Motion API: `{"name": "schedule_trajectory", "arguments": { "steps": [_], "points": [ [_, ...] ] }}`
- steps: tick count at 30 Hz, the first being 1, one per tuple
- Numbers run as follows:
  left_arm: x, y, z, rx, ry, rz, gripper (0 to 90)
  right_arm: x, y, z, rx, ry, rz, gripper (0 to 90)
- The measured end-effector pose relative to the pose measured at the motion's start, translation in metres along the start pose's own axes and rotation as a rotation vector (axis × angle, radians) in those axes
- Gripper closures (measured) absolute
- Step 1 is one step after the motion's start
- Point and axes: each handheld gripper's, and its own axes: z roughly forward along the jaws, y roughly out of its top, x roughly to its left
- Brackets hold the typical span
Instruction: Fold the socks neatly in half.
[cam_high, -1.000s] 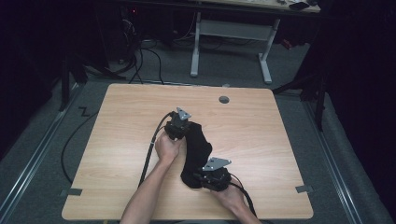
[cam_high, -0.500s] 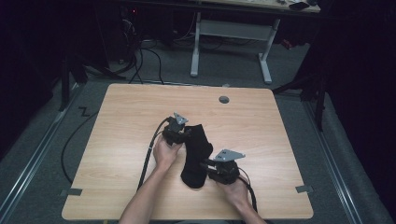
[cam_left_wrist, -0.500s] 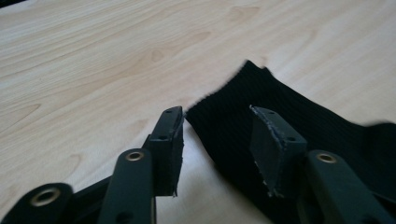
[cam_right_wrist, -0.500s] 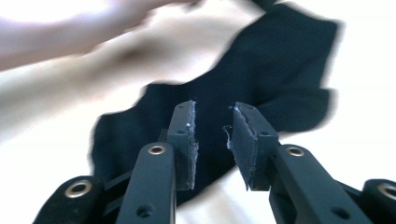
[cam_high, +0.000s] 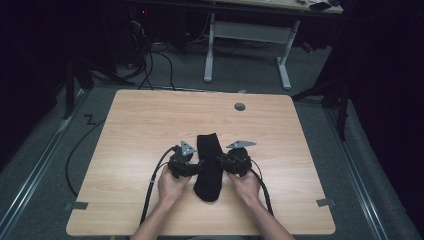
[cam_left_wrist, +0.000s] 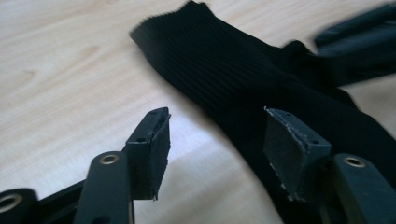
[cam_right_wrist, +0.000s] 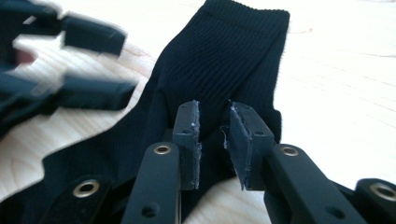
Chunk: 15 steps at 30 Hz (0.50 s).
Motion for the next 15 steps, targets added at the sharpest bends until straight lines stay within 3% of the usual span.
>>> {"name": "schedule_trajectory", "arguments": {
  "steps": [4, 7, 9, 15],
  "points": [
    [-0.006, -0.005, -0.005, -0.004, -0.011, 0.009, 39.8, 0.001, 0.005, 0.01, 0.016, 0.0, 0.022, 68.1],
    [-0.016, -0.01, -0.002, 0.032, 0.02, 0.077, 39.1, 0.001, 0.004, 0.021, 0.046, -0.004, 0.038, 65.3],
    [-0.02, -0.012, 0.0, 0.044, 0.036, 0.101, 39.3, 0.0, 0.002, 0.026, 0.052, -0.003, 0.039, 65.8],
    [-0.022, -0.016, 0.003, 0.025, 0.038, 0.09, 40.1, 0.004, 0.003, 0.027, 0.06, -0.037, -0.024, 87.3]
  ]
}}
